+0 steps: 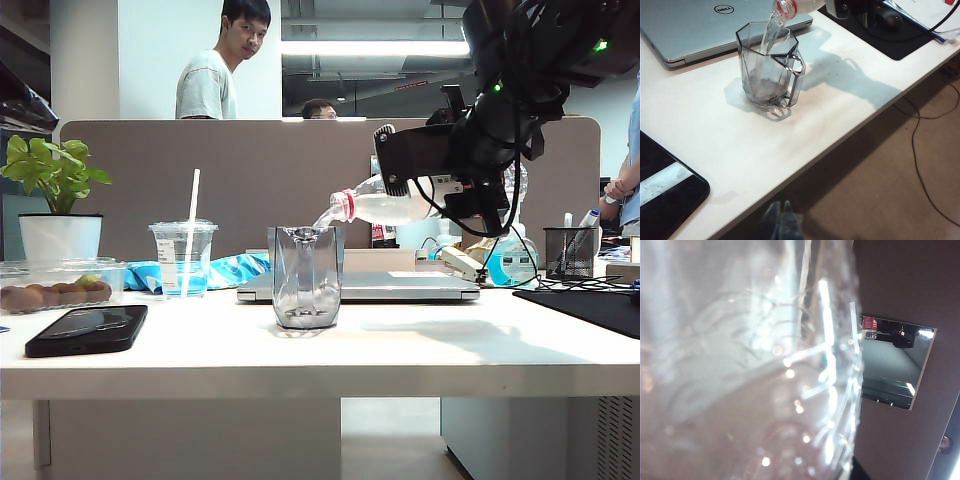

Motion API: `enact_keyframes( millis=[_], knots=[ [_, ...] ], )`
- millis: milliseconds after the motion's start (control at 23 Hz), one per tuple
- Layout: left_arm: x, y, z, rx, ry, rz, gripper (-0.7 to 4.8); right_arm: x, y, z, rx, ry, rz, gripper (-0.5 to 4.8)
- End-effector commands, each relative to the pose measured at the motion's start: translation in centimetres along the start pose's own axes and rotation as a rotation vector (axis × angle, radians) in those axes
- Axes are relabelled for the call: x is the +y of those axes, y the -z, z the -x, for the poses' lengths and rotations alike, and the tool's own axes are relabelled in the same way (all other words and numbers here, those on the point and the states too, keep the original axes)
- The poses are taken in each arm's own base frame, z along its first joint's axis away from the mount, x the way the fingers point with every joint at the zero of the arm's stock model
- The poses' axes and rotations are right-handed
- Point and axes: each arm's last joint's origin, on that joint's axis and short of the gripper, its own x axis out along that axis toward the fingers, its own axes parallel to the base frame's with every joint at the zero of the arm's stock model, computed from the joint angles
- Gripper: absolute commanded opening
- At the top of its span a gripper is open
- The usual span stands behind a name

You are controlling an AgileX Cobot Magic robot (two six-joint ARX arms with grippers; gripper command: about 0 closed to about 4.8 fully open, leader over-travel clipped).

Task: Pick up the mineral water bottle on the table and pour water into the mug until it's half full.

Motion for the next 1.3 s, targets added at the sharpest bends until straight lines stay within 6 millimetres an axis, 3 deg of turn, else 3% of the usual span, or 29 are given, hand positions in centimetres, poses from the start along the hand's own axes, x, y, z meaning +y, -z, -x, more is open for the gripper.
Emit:
enact_keyframes(
  millis=[43, 1302],
  knots=[
    [0.0, -0.2, 0.1, -0.010, 0.004, -0.013, 0.04, -1.0, 0.1, 0.2, 0.004, 0.063, -0.016, 2.79],
    [0.0, -0.2, 0.1, -0.008, 0.004, -0.034, 0.03, -2.2, 0.2, 0.2, 0.032, 0.116, 0.001, 2.78]
  ],
)
